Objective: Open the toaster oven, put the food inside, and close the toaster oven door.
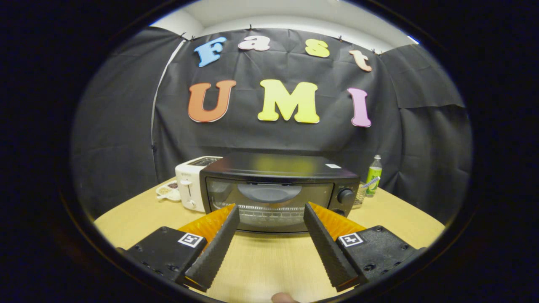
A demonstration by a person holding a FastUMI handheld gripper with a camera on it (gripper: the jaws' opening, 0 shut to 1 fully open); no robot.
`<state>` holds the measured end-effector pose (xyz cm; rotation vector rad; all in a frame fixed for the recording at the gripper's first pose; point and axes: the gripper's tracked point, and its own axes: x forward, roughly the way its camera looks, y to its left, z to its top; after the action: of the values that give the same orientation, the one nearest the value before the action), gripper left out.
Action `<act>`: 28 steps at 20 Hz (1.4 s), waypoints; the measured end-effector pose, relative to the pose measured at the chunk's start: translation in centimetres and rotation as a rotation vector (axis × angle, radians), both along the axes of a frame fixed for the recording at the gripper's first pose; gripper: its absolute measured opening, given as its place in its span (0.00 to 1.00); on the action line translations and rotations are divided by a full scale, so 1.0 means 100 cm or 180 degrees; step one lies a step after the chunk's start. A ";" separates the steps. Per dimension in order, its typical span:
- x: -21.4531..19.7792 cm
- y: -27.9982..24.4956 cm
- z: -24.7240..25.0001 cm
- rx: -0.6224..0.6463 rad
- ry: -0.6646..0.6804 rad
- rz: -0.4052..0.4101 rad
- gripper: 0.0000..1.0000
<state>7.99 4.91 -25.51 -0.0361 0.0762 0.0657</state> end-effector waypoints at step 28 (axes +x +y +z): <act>-0.174 -0.079 0.227 0.0162 -0.0729 -0.0094 1.00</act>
<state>-9.46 -2.97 -2.84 0.0084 -0.1539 0.0336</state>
